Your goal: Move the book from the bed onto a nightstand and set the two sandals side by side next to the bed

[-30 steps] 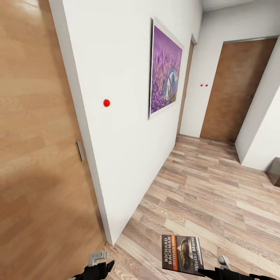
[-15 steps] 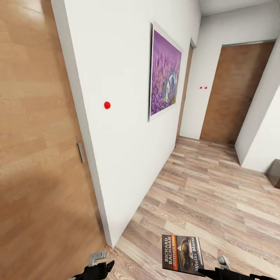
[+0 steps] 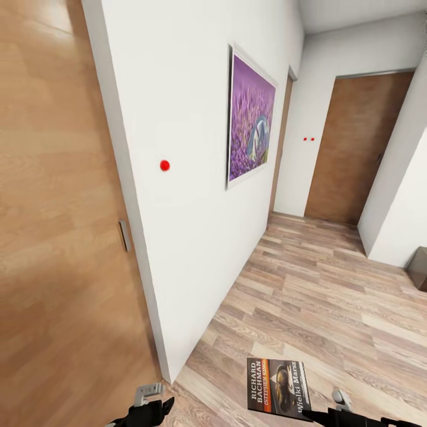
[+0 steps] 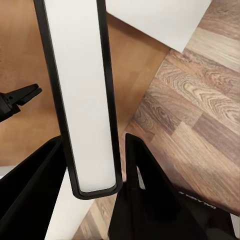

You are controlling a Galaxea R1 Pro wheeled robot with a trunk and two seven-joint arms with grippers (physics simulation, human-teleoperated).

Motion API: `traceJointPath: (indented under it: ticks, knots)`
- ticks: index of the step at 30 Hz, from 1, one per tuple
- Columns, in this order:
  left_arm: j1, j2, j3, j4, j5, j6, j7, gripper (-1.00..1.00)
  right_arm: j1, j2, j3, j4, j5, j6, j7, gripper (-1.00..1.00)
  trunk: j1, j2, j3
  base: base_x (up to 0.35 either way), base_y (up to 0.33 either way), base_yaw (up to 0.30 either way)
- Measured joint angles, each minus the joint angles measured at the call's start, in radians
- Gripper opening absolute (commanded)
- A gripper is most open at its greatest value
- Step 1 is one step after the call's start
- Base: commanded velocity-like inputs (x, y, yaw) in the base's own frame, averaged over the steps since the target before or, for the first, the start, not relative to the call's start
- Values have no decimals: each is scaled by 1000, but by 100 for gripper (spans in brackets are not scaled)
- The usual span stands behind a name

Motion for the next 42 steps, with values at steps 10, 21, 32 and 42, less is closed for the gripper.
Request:
traceJointPath:
  ticks: [10,21,32,42]
  knots:
    - [0,0,0,0,0,0,0,100,0,0,1,0,1,-1,-1,-100,0,0,10,0,0,0]
    - [0,0,0,0,0,0,0,100,0,0,0,0,1,-1,-2,-100,0,0,21,0,0,0]
    - [0,0,0,0,0,0,0,100,0,0,0,0,1,-1,-1,-100,0,0,38,0,0,0]
    - [0,0,0,0,0,0,0,100,0,0,0,0,0,-1,-1,-100,0,-1,45,0,0,0]
